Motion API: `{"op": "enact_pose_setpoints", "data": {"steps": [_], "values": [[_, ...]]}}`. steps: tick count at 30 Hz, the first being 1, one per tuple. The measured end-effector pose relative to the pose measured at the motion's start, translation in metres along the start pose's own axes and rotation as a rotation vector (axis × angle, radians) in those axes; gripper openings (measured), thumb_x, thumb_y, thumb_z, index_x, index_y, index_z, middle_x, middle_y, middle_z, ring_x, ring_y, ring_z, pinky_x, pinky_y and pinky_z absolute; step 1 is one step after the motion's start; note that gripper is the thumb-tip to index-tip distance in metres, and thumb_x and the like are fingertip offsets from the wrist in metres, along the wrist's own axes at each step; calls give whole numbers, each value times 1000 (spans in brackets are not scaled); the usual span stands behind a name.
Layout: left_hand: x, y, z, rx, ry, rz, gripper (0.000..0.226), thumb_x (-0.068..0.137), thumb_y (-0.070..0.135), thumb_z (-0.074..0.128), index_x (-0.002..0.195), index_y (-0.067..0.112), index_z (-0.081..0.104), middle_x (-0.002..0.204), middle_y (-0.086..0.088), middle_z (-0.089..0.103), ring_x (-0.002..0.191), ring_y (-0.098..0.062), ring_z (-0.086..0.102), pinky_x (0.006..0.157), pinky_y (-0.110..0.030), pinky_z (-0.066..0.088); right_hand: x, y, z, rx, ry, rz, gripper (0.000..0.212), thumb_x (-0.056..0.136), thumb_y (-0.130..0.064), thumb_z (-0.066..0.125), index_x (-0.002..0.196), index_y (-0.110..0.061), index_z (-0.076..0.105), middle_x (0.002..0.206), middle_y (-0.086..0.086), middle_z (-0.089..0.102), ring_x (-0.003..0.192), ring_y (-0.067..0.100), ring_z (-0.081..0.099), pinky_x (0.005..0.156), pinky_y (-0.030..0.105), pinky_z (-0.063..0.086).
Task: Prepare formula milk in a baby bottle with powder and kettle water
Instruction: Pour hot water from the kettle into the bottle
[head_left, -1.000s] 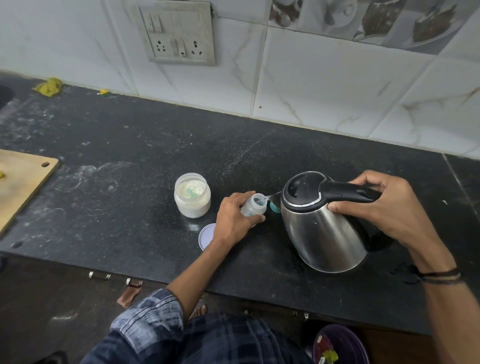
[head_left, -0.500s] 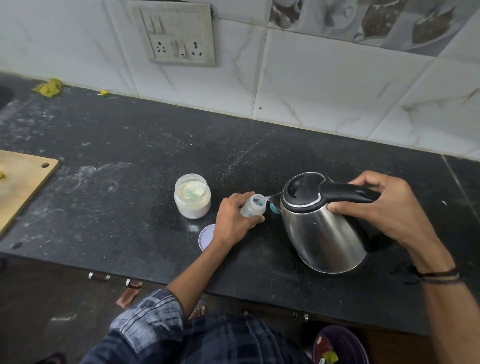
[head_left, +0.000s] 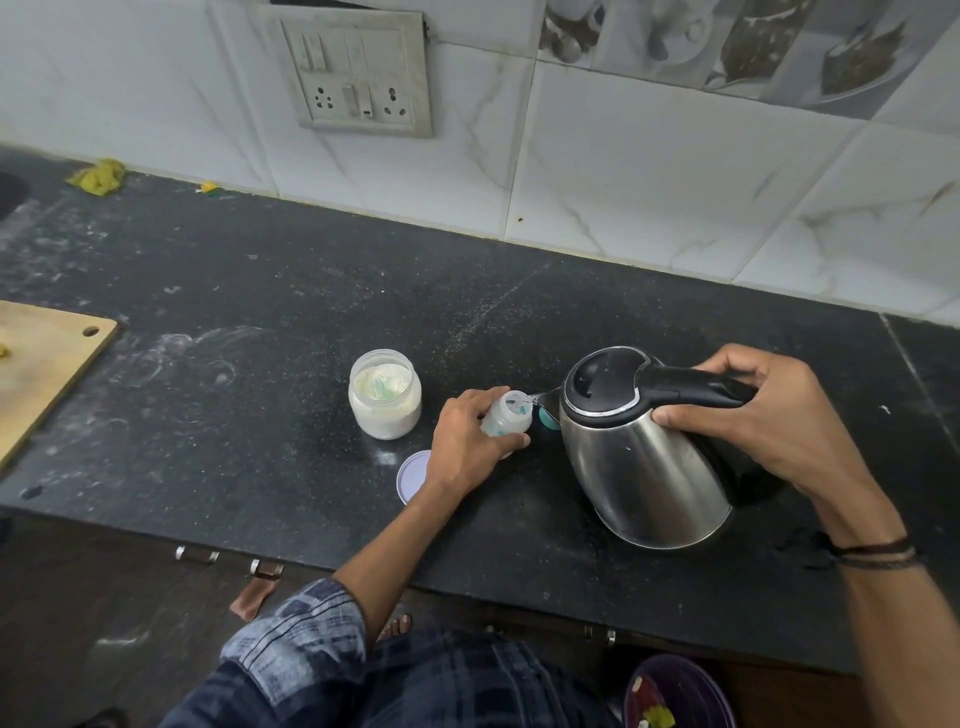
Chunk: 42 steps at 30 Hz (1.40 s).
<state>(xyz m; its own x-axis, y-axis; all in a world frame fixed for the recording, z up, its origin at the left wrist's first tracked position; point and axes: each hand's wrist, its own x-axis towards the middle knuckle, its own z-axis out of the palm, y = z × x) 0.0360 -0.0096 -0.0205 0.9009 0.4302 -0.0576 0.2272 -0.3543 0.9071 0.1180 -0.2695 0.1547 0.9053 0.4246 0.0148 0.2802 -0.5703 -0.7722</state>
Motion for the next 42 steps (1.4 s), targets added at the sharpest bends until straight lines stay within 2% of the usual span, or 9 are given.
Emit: {"op": "enact_pose_setpoints", "data": {"steps": [6,14,20,29,38,42], "values": [[0,-1,0,6,-2,-3,65,69,26,95,130,28,72,117,7,68,111,-24,62,100,-47,51,2,1,0,1,0,-10,45,52,-51,96,84,-28,74,79,-7,77,72,13,72,70,31,54],[-2,0,1,-19,-6,-3,62,68,26,95,125,31,73,114,10,67,110,-24,62,98,-46,52,1,2,1,1,-2,-20,46,52,-49,97,84,-26,75,79,-5,77,76,20,74,72,34,54],[-4,0,2,-23,-12,-4,62,68,27,95,125,32,72,113,11,67,111,-22,62,99,-46,52,2,1,1,3,-4,-20,45,53,-50,97,85,-27,75,80,-6,77,75,18,74,72,34,55],[-3,1,2,-33,-9,-2,61,68,28,95,124,33,72,114,12,67,111,-21,63,98,-45,53,0,0,0,21,-12,-5,56,46,-59,98,85,-26,75,79,-5,78,72,14,72,71,33,54],[-4,7,2,-42,-23,22,62,67,30,95,125,32,73,116,14,68,111,-17,63,98,-43,54,2,0,-1,12,-18,-1,57,46,-63,93,85,-27,74,80,-5,78,75,19,74,75,41,58],[-5,11,1,-60,-25,32,61,67,31,95,123,34,73,114,16,68,109,-14,62,97,-41,54,1,2,-3,15,-16,-6,58,45,-65,93,86,-27,74,81,-6,78,75,16,74,73,38,56]]}}
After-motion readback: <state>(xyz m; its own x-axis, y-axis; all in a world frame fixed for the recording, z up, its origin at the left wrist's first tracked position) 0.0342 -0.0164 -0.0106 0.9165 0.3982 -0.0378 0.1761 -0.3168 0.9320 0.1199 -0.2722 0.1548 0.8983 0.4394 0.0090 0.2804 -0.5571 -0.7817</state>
